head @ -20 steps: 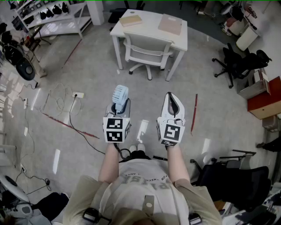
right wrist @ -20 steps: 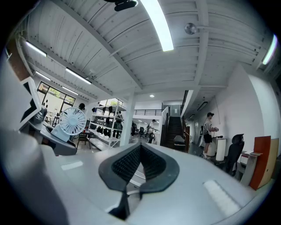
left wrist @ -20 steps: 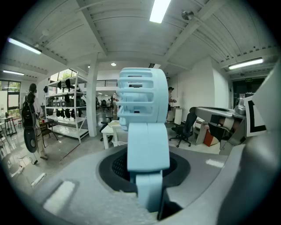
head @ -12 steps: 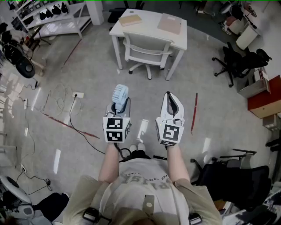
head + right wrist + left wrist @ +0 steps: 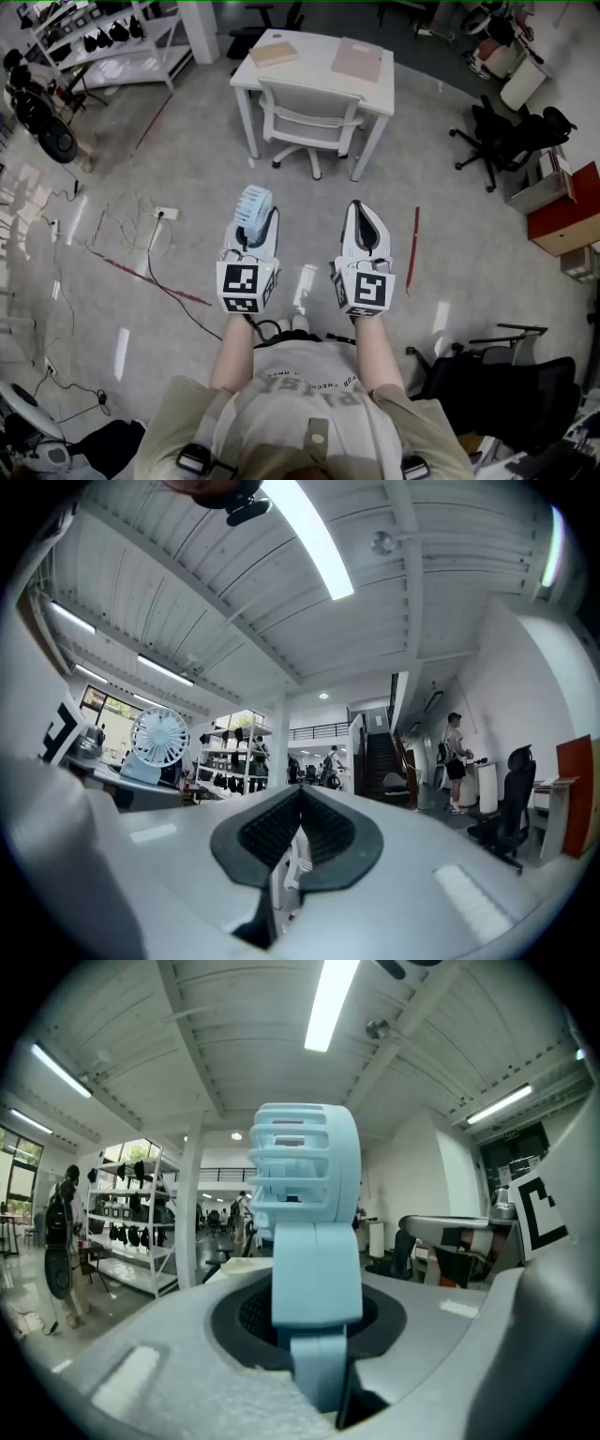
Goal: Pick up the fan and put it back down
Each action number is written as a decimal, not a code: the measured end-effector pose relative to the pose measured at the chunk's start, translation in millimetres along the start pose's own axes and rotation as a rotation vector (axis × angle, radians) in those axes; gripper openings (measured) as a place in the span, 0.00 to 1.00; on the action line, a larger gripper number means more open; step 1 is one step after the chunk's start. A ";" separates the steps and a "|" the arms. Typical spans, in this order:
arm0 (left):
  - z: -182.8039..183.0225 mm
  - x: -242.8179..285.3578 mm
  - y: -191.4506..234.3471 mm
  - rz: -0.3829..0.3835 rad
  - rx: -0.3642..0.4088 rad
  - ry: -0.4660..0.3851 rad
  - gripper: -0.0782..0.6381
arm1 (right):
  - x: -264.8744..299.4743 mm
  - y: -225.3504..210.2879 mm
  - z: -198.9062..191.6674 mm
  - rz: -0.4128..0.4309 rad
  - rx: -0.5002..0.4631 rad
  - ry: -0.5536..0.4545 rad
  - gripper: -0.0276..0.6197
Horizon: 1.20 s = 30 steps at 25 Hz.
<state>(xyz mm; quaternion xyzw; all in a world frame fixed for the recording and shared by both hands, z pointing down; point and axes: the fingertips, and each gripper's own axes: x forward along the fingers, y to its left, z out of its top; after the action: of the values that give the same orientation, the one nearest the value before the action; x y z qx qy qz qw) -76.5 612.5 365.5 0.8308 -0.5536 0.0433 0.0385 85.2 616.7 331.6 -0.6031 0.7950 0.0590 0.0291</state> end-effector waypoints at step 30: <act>9.8 67.9 56.7 0.061 0.045 -0.065 0.24 | 78.3 -5.5 -44.0 0.086 0.017 0.055 0.47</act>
<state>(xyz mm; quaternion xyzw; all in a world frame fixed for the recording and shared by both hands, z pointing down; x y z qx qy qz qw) -102.5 527.5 364.5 0.8150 -0.5787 0.0299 0.0002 70.4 534.7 365.6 -0.5697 0.8210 0.0371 0.0098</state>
